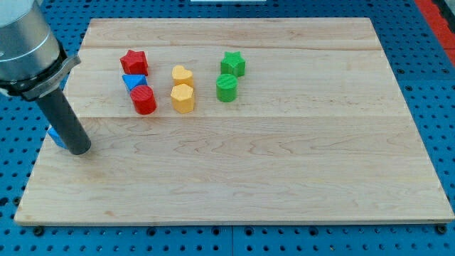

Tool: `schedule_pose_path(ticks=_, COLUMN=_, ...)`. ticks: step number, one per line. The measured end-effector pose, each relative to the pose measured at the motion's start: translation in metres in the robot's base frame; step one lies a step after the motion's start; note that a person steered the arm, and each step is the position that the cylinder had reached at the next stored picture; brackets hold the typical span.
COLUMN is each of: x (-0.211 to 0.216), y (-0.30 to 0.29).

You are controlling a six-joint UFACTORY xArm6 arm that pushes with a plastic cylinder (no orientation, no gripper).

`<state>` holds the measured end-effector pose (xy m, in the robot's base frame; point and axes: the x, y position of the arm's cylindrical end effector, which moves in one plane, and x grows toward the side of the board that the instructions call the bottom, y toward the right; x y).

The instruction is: Move the blue cube above to the blue triangle

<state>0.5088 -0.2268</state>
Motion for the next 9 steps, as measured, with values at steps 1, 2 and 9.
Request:
schedule_pose_path(ticks=1, x=0.006, y=-0.009)
schedule_pose_path(ticks=2, x=-0.017, y=-0.021)
schedule_pose_path(ticks=9, x=-0.103, y=-0.048)
